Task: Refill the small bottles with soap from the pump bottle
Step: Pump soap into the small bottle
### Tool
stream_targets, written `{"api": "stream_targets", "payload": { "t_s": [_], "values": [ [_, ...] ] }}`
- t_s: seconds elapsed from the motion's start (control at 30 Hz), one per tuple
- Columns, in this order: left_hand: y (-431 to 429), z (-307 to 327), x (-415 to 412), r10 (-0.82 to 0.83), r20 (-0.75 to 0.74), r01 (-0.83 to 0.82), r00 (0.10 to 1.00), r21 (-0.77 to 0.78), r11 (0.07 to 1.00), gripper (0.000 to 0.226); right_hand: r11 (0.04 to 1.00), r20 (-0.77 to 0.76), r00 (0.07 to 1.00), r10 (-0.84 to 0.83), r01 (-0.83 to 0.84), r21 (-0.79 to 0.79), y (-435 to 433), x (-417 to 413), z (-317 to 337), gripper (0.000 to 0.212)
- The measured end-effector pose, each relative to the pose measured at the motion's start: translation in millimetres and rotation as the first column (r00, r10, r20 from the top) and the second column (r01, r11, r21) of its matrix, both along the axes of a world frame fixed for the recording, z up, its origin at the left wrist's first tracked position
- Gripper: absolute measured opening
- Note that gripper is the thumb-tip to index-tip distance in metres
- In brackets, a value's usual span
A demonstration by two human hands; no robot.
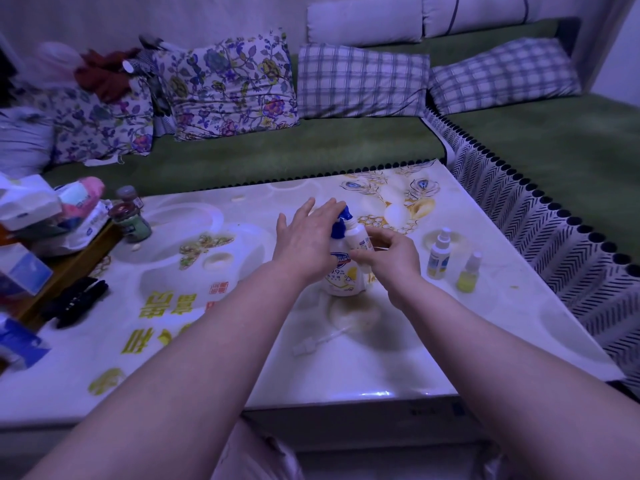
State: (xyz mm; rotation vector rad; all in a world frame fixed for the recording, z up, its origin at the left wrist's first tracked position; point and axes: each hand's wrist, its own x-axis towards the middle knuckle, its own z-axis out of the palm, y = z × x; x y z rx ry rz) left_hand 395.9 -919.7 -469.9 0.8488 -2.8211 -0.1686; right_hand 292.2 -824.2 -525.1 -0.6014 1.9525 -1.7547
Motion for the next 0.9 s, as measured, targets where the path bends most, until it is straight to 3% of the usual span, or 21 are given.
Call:
{"api": "stream_targets", "payload": {
  "t_s": [0.67, 0.9],
  "values": [
    [5.7, -0.1, -4.3, 0.034, 0.062, -0.030, 0.998, -0.072, 0.997, 0.076, 0.997, 0.033, 0.999, -0.023, 0.021, 0.073, 0.9, 3.8, -6.3, 0.038],
    [5.0, 1.4, -3.4, 0.016, 0.047, -0.015, 0.999, -0.031, 0.999, 0.073, 0.997, 0.056, 0.998, -0.014, 0.010, 0.072, 0.0, 0.7, -7.5, 0.040]
  ]
}}
